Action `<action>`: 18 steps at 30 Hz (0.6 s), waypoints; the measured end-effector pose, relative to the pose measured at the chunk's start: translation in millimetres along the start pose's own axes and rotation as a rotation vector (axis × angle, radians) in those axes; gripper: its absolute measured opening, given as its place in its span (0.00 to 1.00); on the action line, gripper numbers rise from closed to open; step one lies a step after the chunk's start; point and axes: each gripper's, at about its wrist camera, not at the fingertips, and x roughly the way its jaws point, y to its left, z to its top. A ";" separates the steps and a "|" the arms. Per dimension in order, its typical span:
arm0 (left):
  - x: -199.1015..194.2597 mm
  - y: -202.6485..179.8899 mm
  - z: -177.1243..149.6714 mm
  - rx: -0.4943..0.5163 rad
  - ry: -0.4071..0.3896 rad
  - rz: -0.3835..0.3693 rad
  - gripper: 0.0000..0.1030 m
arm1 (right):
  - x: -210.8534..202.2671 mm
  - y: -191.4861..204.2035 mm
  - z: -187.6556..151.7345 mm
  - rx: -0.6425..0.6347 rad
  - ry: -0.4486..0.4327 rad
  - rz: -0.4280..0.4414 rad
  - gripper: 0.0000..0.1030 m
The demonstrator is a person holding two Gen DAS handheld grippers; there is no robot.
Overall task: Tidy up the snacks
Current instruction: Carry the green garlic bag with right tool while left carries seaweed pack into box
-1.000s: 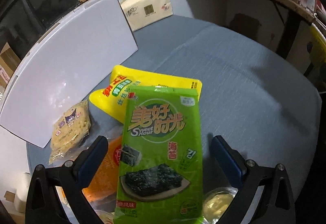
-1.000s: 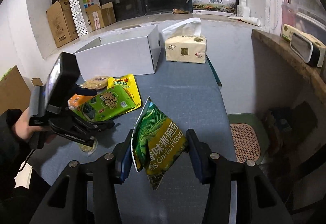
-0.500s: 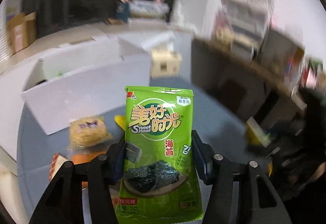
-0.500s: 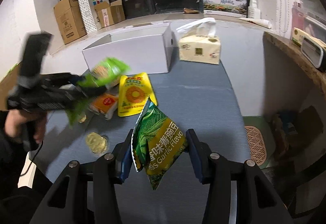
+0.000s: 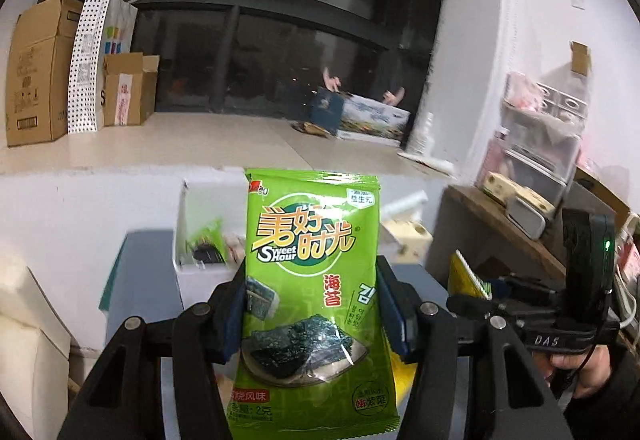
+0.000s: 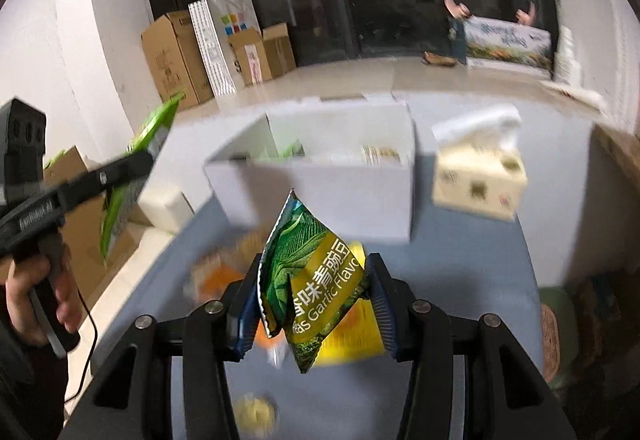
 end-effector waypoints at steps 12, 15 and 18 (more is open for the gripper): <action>98.9 37.8 78.7 0.023 0.042 0.082 0.60 | 89.5 -28.3 126.7 0.030 -0.007 0.002 0.51; 130.6 48.8 78.9 0.002 0.102 0.089 0.71 | 116.2 -37.4 134.6 0.050 0.046 0.000 0.51; 153.9 55.6 69.8 -0.010 0.166 0.134 0.99 | 143.1 -43.9 131.6 0.058 0.103 0.006 0.60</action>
